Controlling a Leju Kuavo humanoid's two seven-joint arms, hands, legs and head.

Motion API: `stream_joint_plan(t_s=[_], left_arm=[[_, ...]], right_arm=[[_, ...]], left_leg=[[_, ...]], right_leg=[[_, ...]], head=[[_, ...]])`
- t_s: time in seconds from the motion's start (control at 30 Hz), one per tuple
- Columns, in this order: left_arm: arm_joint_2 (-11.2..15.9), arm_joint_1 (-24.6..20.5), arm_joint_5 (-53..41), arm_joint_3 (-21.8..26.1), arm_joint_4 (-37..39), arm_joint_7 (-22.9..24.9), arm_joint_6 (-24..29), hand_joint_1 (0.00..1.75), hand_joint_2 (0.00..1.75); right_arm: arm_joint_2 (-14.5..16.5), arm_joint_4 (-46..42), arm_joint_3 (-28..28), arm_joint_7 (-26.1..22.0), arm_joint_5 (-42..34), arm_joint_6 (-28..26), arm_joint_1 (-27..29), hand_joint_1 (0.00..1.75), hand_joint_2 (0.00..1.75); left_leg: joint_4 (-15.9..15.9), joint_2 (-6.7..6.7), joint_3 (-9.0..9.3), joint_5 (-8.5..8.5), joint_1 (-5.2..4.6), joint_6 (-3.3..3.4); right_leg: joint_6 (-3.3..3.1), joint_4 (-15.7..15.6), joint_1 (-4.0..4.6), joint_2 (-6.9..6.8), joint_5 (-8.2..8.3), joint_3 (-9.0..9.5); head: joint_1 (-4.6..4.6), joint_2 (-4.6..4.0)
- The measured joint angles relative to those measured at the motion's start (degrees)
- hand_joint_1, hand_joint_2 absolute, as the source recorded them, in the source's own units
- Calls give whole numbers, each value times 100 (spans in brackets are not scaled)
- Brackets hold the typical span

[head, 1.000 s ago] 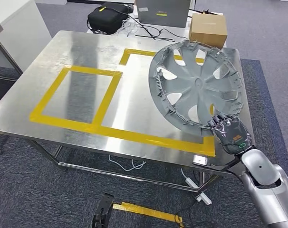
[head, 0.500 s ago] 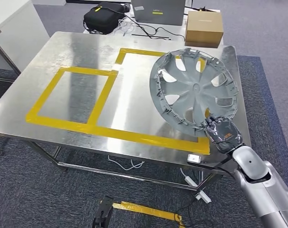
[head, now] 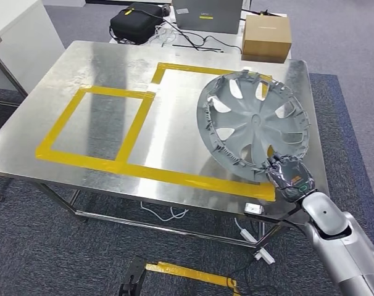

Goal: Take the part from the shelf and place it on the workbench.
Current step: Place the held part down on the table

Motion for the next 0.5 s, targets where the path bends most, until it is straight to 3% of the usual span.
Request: stream_joint_plan(t_s=[0.03, 0.17, 0.5], left_arm=[[-1, -1, -3, -1, 0, -4, -8, 0, 175], [-9, -13, -45, -24, 0, -7, -20, 0, 0], [-10, -10, -1, -34, 0, 16, -16, 0, 0]], right_arm=[[-1, 2, 1, -20, 9, -25, -3, 0, 0], [-4, 3, 6, -74, 50, -102, -24, 0, 0], [-40, 8, 8, 41, 213, -169, -34, 0, 0]], left_leg=[[0, 0, 0, -1, 0, 1], [1, 1, 2, -3, 0, 3], [1, 2, 12, -2, 0, 3]], right_leg=[[0, 0, 0, 1, 0, 0], [0, -1, 0, 1, 0, 1], [0, -1, 1, 1, 0, 10]], head=[[0, 0], [0, 0], [0, 0]])
